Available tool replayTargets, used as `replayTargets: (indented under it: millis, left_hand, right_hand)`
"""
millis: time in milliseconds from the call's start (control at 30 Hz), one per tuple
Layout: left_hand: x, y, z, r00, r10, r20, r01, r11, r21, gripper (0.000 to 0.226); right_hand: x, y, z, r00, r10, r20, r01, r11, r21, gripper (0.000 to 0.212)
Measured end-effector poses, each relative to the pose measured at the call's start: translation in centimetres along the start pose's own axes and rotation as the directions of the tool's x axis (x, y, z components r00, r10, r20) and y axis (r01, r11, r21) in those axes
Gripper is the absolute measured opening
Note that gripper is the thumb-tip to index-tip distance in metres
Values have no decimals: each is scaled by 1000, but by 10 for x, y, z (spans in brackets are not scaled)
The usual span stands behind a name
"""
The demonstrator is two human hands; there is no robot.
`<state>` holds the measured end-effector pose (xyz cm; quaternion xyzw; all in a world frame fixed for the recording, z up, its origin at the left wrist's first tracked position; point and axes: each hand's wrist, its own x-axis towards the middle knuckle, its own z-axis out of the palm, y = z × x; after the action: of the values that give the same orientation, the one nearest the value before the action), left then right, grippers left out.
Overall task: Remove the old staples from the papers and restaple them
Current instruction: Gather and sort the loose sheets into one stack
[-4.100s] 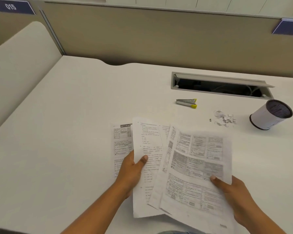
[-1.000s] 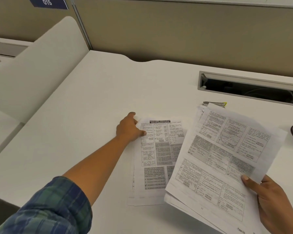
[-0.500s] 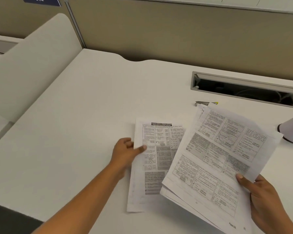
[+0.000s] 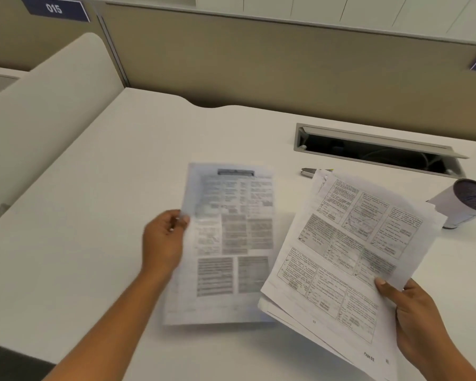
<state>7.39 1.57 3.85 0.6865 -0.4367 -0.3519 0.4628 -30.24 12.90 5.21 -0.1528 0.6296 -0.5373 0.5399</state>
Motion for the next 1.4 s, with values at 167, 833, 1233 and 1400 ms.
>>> replayTargets:
  millis: [167, 833, 1233, 1400]
  left_hand:
    - [18, 49, -38, 996, 85, -8, -86, 986, -146, 18]
    - [-36, 86, 70, 971, 42, 236, -25, 997, -75, 20]
    - [-54, 86, 70, 748, -167, 642, 378, 903, -206, 23]
    - [-51, 106, 80, 814, -7, 581, 200, 942, -270, 23]
  right_hand:
    - [3, -4, -9, 999, -38, -37, 35, 995, -91, 21]
    - [-16, -17, 51, 963, -67, 260, 105, 985, -136, 27]
    - [-8, -21, 57, 963, -116, 245, 148, 982, -119, 30]
    - [-3, -45, 68, 920, -287, 266, 340, 923, -181, 24]
